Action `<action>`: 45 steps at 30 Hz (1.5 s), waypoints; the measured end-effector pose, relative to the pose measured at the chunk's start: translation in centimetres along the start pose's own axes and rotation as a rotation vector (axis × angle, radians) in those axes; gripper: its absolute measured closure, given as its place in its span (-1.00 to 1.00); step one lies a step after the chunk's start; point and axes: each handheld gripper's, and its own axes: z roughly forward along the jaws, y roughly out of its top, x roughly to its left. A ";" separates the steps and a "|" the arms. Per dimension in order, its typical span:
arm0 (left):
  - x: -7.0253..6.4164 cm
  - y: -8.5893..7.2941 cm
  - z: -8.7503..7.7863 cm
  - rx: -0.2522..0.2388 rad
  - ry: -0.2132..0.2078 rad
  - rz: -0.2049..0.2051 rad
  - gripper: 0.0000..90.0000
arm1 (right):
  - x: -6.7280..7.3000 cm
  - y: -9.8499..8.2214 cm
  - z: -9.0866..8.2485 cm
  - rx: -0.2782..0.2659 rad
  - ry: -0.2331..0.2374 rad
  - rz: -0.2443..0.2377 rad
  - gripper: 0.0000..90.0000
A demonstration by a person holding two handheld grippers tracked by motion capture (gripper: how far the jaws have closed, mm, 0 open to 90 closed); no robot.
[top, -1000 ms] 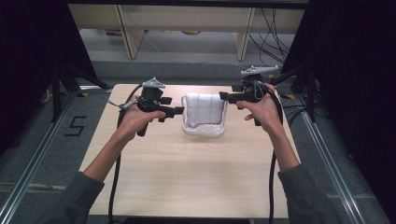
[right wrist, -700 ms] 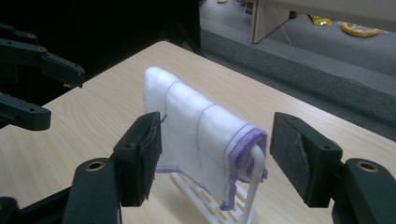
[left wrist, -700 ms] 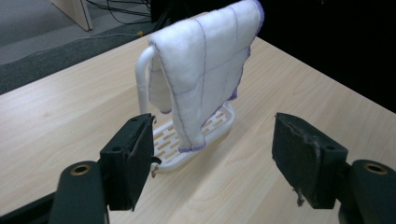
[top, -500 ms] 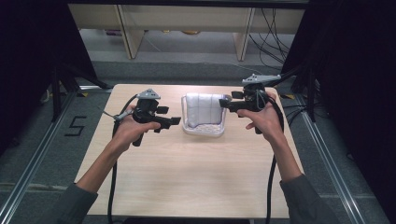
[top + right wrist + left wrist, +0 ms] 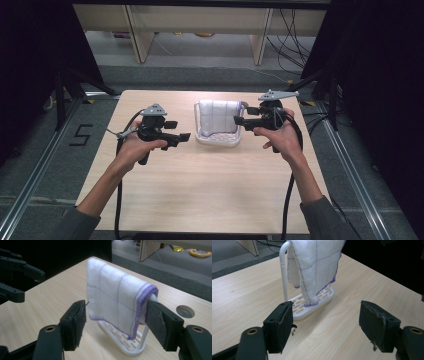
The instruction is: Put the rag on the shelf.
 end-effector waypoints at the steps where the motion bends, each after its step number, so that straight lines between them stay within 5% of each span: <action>1: 0.0 -0.1 0.0 -0.002 -0.007 -0.002 -0.40 | 0.1 -0.2 0.0 -0.002 0.005 0.003 -0.24; 25: -2.0 -3.4 0.0 -0.003 -0.029 0.022 -0.43 | 1.6 -4.3 -0.8 -0.014 0.041 0.015 -0.26; 27: -2.0 -3.7 0.0 0.007 -0.027 0.022 -0.43 | 1.4 -4.6 -0.9 -0.023 0.033 -0.013 -0.26; 33: -2.0 -4.8 0.4 0.019 0.001 0.056 -0.43 | 1.5 -6.1 -0.5 0.012 0.047 0.007 -0.26; 36: -1.8 -5.6 0.7 0.027 0.001 0.029 -0.43 | 1.6 -6.4 -0.3 0.028 0.035 -0.004 -0.26; 45: -2.4 -7.7 0.7 0.048 -0.009 0.040 -0.44 | 2.4 -7.6 -0.2 0.032 0.030 -0.022 -0.27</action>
